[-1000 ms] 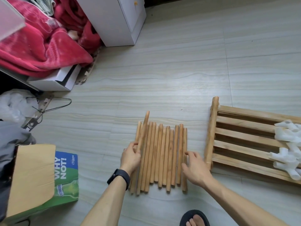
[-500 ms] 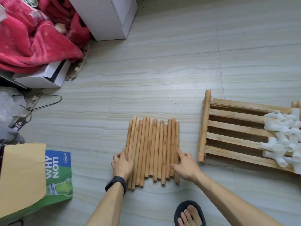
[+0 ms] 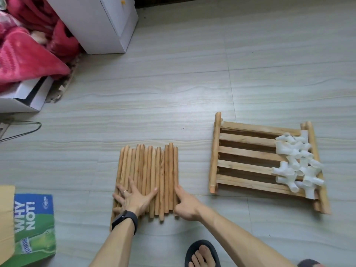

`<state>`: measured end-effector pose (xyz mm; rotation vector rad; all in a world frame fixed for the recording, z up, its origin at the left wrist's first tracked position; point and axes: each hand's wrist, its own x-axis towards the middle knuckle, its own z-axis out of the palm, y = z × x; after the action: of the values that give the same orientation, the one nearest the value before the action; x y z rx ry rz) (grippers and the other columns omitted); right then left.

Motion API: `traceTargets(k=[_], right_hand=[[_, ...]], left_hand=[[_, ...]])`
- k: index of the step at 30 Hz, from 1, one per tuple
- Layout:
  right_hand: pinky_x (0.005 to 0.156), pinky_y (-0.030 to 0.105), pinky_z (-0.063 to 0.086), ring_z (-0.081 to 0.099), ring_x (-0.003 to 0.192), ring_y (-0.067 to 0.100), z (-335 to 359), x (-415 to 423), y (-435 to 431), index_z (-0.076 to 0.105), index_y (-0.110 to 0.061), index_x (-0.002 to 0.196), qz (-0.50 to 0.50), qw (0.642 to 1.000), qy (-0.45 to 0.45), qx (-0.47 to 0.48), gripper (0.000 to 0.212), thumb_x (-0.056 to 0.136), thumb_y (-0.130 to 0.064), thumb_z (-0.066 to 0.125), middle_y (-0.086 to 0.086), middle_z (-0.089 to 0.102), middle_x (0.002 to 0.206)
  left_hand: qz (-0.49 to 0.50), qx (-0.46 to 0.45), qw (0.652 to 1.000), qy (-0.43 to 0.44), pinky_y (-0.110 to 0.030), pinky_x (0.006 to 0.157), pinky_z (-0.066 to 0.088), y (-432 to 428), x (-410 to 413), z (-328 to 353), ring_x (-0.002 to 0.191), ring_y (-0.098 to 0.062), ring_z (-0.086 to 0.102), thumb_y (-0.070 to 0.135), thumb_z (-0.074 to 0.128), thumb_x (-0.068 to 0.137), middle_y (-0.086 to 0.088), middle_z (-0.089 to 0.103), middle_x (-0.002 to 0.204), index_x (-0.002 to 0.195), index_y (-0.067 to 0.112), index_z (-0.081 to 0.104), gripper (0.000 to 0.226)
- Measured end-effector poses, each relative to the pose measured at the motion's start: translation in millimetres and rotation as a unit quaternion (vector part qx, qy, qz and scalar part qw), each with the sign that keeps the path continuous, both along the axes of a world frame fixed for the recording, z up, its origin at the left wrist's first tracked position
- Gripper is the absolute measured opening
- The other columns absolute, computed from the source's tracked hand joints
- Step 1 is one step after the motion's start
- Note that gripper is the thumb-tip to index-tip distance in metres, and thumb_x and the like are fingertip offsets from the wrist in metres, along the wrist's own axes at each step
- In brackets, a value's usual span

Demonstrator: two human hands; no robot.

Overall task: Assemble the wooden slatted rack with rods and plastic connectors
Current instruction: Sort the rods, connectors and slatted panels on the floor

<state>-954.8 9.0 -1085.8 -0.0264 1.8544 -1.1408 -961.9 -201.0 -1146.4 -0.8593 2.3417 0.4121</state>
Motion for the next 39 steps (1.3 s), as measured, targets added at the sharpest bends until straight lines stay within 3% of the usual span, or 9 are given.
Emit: traceTargets(k=[6, 11, 18, 24, 29, 32, 35, 37, 39], right_hand=[[0.116, 0.025, 0.029, 0.037, 0.146, 0.024, 11, -6, 12, 0.023, -0.017, 0.160, 0.044, 0.997, 0.023, 0.054, 0.075, 0.092, -0.008, 0.052, 0.003, 0.034, 0.162], [0.116, 0.030, 0.032, 0.039, 0.146, 0.024, 35, -19, 45, 0.031, -0.016, 0.158, 0.098, 0.985, 0.078, 0.118, 0.066, 0.096, -0.023, 0.052, 0.005, 0.037, 0.161], [0.106, 0.036, 0.044, 0.052, 0.130, 0.029, 83, -34, 158, 0.050, -0.015, 0.143, 0.121, 0.944, 0.184, 0.247, 0.050, 0.097, -0.035, 0.051, 0.011, 0.056, 0.144], [0.105, 0.032, 0.042, 0.049, 0.133, 0.021, 78, 12, 273, 0.047, -0.017, 0.144, -0.083, 0.937, 0.162, 0.298, 0.050, 0.097, -0.034, 0.053, 0.004, 0.049, 0.149], [0.112, 0.039, 0.034, 0.040, 0.139, 0.029, 34, 46, 321, 0.041, -0.013, 0.147, -0.362, 0.878, 0.120, 0.289, 0.060, 0.095, -0.038, 0.058, 0.012, 0.042, 0.150], [0.116, 0.041, 0.029, 0.033, 0.146, 0.031, 9, 53, 329, 0.031, -0.008, 0.154, -0.387, 0.874, 0.086, 0.282, 0.072, 0.097, -0.044, 0.058, 0.014, 0.035, 0.158], [0.112, 0.040, 0.033, 0.038, 0.142, 0.029, -13, 54, 332, 0.038, -0.008, 0.150, -0.387, 0.882, 0.066, 0.262, 0.064, 0.100, -0.045, 0.053, 0.012, 0.044, 0.152], [0.110, 0.040, 0.035, 0.043, 0.138, 0.030, -24, 52, 334, 0.043, -0.009, 0.145, -0.391, 0.882, 0.061, 0.256, 0.055, 0.102, -0.043, 0.049, 0.013, 0.049, 0.147], [0.109, 0.040, 0.035, 0.043, 0.137, 0.031, -30, 49, 339, 0.044, -0.008, 0.143, -0.388, 0.881, 0.068, 0.262, 0.050, 0.104, -0.040, 0.044, 0.014, 0.050, 0.145]], left_hand=[[-0.051, -0.027, 0.998, 0.003, -0.062, 0.121, 0.006, 8, -3, 14, 0.154, -0.041, -0.008, 0.077, 0.049, 0.088, -0.016, -0.017, 0.167, 0.161, 0.029, -0.008, 0.105], [-0.106, 0.025, 0.991, 0.072, -0.057, 0.124, 0.013, 44, -29, 36, 0.155, -0.036, 0.006, 0.060, 0.053, 0.095, -0.010, -0.010, 0.169, 0.161, 0.032, 0.000, 0.090], [-0.219, 0.137, 0.958, 0.123, -0.048, 0.125, 0.016, 143, -69, 81, 0.156, -0.028, 0.003, 0.050, 0.055, 0.097, -0.012, 0.009, 0.168, 0.161, 0.028, 0.009, 0.082], [-0.292, 0.151, 0.940, 0.092, -0.043, 0.117, 0.034, 216, -79, 103, 0.145, -0.033, 0.034, 0.045, 0.052, 0.097, -0.014, 0.028, 0.160, 0.158, 0.024, 0.024, 0.070], [-0.256, 0.177, 0.948, 0.059, -0.040, 0.107, 0.040, 238, -71, 84, 0.131, -0.035, 0.048, 0.038, 0.054, 0.096, -0.019, 0.040, 0.151, 0.158, 0.020, 0.014, 0.076], [-0.174, 0.179, 0.968, 0.034, -0.040, 0.096, 0.048, 238, -63, 60, 0.118, -0.038, 0.058, 0.034, 0.051, 0.099, -0.025, 0.047, 0.145, 0.160, 0.016, -0.006, 0.086], [-0.111, 0.180, 0.977, 0.027, -0.039, 0.074, 0.054, 243, -48, 44, 0.088, -0.033, 0.062, 0.030, 0.048, 0.101, -0.017, 0.062, 0.110, 0.146, 0.007, 0.021, 0.057], [-0.085, 0.178, 0.979, 0.043, -0.043, 0.081, 0.055, 251, -43, 39, 0.095, -0.035, 0.062, 0.032, 0.052, 0.100, -0.015, 0.061, 0.109, 0.125, 0.009, 0.032, 0.039], [-0.070, 0.183, 0.979, 0.051, -0.042, 0.082, 0.053, 257, -43, 36, 0.101, -0.037, 0.061, 0.032, 0.056, 0.098, -0.014, 0.060, 0.112, 0.123, 0.010, 0.033, 0.041]])
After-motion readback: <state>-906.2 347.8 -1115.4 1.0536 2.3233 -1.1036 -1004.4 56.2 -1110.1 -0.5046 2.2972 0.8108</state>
